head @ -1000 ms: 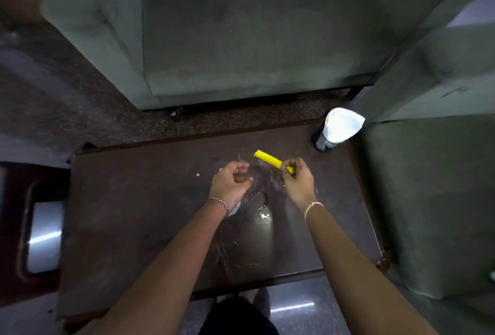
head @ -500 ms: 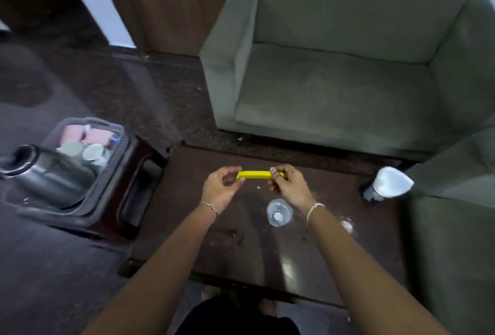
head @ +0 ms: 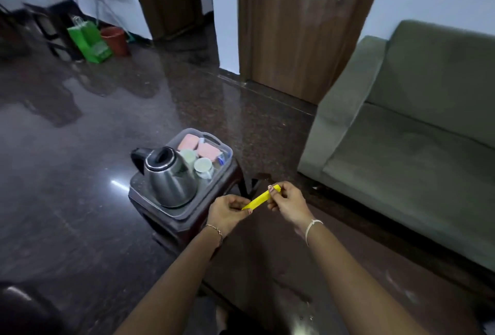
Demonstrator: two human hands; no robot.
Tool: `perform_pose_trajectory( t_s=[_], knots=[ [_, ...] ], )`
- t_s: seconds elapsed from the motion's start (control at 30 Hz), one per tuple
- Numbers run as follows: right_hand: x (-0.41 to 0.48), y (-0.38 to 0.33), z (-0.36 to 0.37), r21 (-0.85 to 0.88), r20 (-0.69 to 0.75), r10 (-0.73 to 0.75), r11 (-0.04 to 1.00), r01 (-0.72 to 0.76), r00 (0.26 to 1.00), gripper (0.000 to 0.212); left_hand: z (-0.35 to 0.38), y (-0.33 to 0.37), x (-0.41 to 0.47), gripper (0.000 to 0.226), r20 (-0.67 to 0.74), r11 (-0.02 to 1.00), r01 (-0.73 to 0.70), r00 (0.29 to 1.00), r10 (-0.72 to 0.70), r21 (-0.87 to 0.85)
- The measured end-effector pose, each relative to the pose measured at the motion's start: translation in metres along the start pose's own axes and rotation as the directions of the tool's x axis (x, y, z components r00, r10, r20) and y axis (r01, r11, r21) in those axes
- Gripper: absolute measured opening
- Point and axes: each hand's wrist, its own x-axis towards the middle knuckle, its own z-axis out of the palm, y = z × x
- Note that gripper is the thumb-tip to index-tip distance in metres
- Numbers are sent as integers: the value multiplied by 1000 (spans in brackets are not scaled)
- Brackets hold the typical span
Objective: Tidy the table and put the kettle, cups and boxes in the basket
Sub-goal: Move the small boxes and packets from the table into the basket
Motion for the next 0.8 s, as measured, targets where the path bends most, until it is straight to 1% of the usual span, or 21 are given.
perform_pose_trajectory(
  t_s=[0.07,0.13,0.23,0.33,0.4,0.5,0.53,0.6,0.63,0.67,0.73,0.8],
  knots=[
    [26,-5,29,-13,6,16,1000,-16,1000,10,-26,-2,25,26,-10,1000,13,1000,-13,24],
    [53,-8,54,-38,-2,23,999,-23,1000,10,-49,-4,50,25,-56,999,18,998,-15,45],
    [95,-10,87,-54,-41,42,998,-44,998,20,-72,-9,85,21,-113,999,41,993,-39,19],
    [133,-12,113,-87,-81,65,994,-72,995,31,-81,-18,118,28,-163,996,81,983,-85,-31],
    [154,-11,126,-130,-106,74,988,-88,992,37,-81,-25,139,30,-187,987,131,971,-146,-94],
    [181,-3,140,-210,-130,90,971,-116,988,33,-74,-36,171,23,-206,964,226,946,-252,-142],
    [188,0,143,-238,-127,97,963,-126,987,32,-70,-40,180,18,-212,956,256,935,-283,-145],
    [199,7,150,-288,-122,104,948,-136,987,31,-62,-45,195,9,-235,945,312,916,-326,-94],
    [204,11,153,-308,-120,107,941,-139,987,31,-59,-47,201,9,-253,938,341,904,-345,-61],
    [207,15,157,-320,-114,113,936,-144,987,31,-55,-49,206,12,-276,928,365,887,-371,-76],
    [212,21,162,-333,-100,131,930,-157,986,29,-48,-50,216,13,-291,902,387,855,-428,-190],
    [216,27,165,-351,-94,139,922,-163,986,28,-42,-52,226,14,-301,876,403,828,-473,-265]
  ],
)
